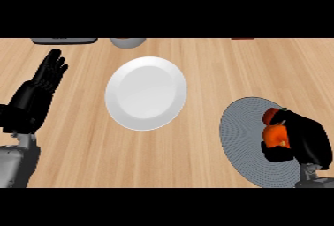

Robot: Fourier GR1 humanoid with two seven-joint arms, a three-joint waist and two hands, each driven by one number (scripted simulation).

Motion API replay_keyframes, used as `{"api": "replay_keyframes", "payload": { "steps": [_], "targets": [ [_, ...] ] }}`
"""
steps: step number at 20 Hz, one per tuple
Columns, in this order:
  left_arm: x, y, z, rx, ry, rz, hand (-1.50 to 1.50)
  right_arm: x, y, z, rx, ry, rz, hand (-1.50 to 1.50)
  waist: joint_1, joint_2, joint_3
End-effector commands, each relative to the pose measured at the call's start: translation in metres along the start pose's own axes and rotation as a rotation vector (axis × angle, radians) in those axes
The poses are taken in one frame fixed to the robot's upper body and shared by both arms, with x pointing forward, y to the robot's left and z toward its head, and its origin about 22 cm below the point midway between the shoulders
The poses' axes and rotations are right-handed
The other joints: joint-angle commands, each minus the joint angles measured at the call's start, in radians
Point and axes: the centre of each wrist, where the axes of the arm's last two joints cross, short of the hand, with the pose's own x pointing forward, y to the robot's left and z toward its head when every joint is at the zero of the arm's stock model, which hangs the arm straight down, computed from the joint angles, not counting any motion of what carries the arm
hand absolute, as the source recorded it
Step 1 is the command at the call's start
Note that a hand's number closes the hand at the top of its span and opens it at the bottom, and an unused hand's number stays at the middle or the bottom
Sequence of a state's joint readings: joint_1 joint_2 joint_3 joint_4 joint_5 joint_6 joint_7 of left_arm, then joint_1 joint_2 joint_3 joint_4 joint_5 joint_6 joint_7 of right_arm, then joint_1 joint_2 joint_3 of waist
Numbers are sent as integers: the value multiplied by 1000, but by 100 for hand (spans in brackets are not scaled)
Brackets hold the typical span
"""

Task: Pick the squash from the placemat and place it in the plate

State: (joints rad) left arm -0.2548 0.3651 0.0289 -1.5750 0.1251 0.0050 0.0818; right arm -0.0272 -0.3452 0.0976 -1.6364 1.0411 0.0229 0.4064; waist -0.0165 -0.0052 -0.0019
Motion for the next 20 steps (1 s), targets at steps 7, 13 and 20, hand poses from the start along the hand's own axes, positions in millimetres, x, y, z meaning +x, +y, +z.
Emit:
{"api": "replay_keyframes", "payload": {
  "steps": [7, 13, 20],
  "targets": [
    [0, -13, -4, -15, -11, -3, 0, 105, -54, 53, -150, -329, -385, 150, 10, 3, 1],
    [20, -13, -4, -26, -24, -5, 0, 156, -67, 40, -111, -408, -399, 150, 23, 5, 2],
    [-4, -9, -12, -20, -17, -3, 0, 223, -68, 6, -86, -421, -444, 150, 26, 8, 2]
  ]
}}
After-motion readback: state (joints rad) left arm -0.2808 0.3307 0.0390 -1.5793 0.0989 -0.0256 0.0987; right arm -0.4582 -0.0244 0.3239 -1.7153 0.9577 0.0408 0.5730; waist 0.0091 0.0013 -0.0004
